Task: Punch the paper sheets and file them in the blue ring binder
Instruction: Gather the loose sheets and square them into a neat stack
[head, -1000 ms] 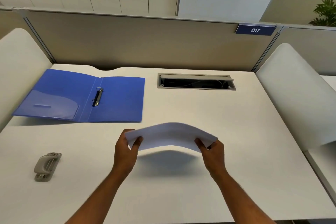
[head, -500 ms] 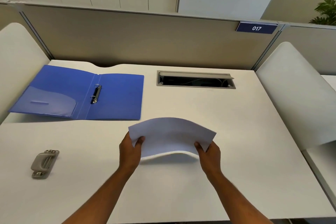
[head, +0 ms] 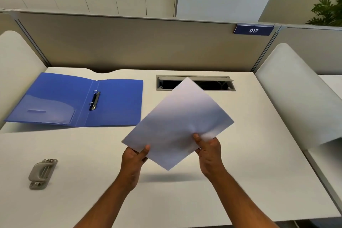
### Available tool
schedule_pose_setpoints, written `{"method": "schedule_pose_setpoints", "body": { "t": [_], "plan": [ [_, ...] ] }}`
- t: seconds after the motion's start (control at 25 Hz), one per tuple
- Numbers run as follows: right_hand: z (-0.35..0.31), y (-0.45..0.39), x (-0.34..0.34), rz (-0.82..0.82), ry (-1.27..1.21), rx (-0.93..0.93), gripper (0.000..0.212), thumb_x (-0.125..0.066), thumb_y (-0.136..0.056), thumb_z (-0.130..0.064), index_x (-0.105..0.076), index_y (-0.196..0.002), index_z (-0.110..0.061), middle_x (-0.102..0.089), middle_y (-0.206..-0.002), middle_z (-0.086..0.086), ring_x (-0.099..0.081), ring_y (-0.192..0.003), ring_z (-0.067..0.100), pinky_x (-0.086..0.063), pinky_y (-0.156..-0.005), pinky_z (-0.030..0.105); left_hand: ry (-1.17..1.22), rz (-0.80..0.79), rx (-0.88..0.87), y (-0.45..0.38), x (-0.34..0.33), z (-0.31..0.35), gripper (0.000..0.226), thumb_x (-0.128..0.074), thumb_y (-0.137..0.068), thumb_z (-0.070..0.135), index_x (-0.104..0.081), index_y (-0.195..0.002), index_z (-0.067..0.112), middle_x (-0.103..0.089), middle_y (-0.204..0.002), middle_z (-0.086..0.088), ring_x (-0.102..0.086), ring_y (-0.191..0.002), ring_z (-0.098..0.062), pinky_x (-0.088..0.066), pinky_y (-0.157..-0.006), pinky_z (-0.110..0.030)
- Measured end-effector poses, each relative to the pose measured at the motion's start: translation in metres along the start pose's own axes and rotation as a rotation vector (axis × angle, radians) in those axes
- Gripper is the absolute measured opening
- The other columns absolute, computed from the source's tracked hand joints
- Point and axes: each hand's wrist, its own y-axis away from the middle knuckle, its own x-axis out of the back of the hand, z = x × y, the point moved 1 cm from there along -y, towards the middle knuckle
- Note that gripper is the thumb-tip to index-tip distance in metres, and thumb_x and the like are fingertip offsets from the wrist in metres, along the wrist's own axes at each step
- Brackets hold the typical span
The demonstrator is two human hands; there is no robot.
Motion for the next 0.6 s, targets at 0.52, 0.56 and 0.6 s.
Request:
{"method": "schedule_pose_setpoints", "body": {
  "t": [0.52,0.56,0.6],
  "plan": [
    [-0.019,-0.010,-0.010,-0.062,0.497,0.215,0.011,-0.075,-0.090,-0.012,-0.071,-0.093,-0.021,-0.077,-0.087,-0.003,-0.072,-0.079,0.015,-0.056,-0.070,0.026,-0.489,-0.064,-0.265,-0.021,-0.034,0.065,0.031,-0.072,-0.086,0.024,-0.063,-0.116,0.024,-0.073,-0.109,0.005,-0.069,-0.100,-0.015,-0.056,-0.088,-0.033],
    [-0.018,-0.010,-0.012,-0.045,0.491,0.234,0.010,-0.075,-0.090,-0.013,-0.071,-0.091,-0.022,-0.077,-0.085,-0.003,-0.071,-0.078,0.016,-0.057,-0.068,0.026,-0.523,-0.028,-0.304,-0.019,-0.037,0.063,0.033,-0.070,-0.088,0.025,-0.061,-0.120,0.021,-0.072,-0.110,0.004,-0.068,-0.100,-0.015,-0.056,-0.087,-0.034],
    [-0.018,-0.008,-0.014,-0.030,0.489,0.252,0.010,-0.075,-0.090,-0.014,-0.071,-0.091,-0.023,-0.077,-0.085,-0.003,-0.071,-0.078,0.018,-0.058,-0.068,0.028,-0.546,0.007,-0.344,-0.016,-0.039,0.061,0.035,-0.068,-0.090,0.025,-0.059,-0.123,0.019,-0.070,-0.111,0.003,-0.067,-0.101,-0.015,-0.056,-0.086,-0.033]
  ]
}}
